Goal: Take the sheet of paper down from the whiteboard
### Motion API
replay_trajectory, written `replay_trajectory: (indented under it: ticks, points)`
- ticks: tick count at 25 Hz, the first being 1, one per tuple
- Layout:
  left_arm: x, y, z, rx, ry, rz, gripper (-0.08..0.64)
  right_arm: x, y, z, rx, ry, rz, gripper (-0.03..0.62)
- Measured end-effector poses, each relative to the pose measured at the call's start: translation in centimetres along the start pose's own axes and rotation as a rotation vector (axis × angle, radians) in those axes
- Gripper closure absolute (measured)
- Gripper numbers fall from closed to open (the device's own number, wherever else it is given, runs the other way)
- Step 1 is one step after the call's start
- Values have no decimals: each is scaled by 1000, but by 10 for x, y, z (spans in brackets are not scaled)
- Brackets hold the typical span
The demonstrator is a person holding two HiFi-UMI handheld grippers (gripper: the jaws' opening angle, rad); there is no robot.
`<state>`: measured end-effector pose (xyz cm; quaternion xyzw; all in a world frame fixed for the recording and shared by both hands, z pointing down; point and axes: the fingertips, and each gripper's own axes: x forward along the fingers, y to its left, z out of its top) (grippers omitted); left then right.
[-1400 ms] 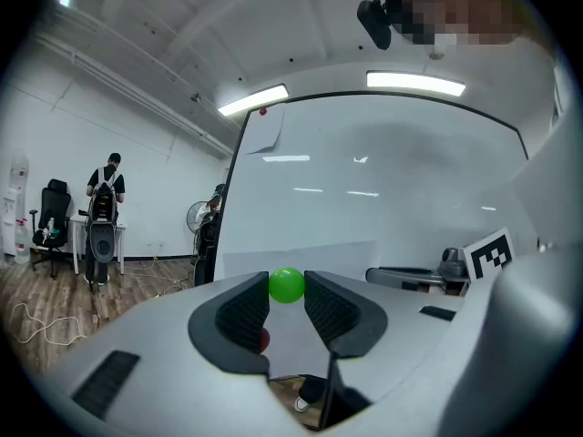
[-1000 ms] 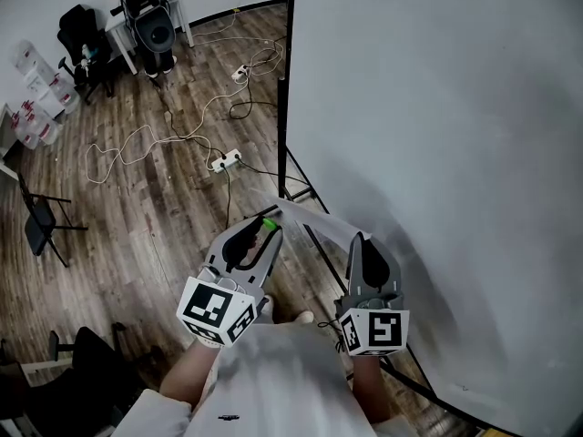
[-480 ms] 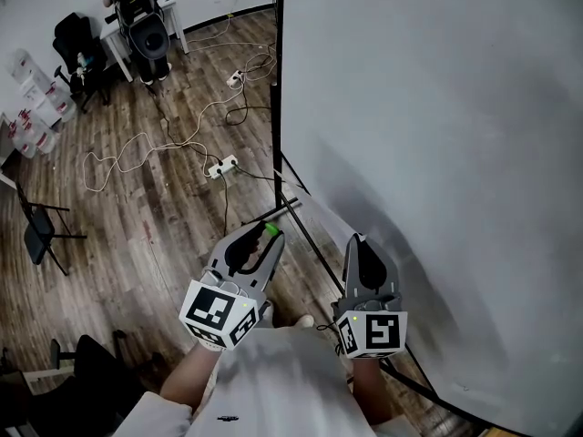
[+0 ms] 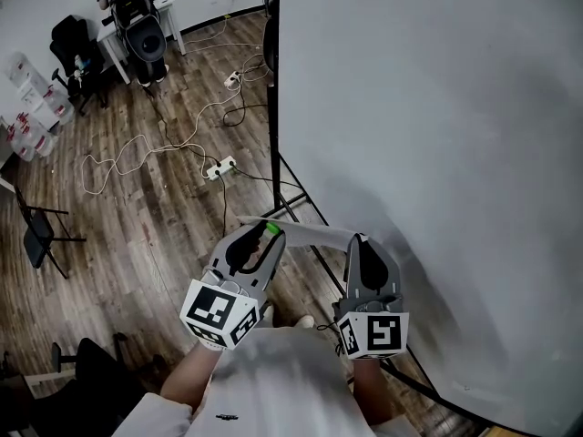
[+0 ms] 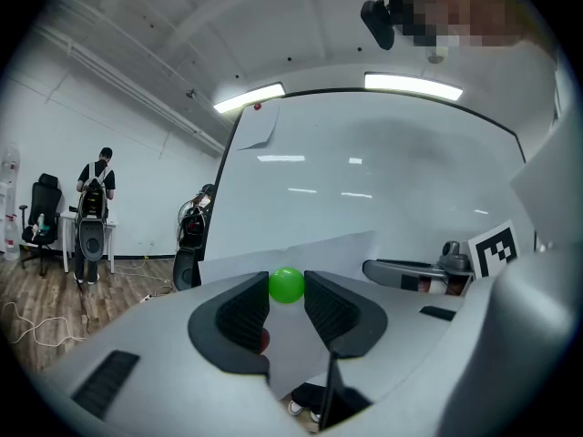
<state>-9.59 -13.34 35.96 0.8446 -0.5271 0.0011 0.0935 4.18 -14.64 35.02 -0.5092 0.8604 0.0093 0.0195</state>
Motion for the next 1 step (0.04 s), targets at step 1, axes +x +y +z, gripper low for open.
replay_trajectory:
  ticks: [1]
  points:
    - [-1,1,0,0,-1,-1,434,0,1,0,0,0,0,581]
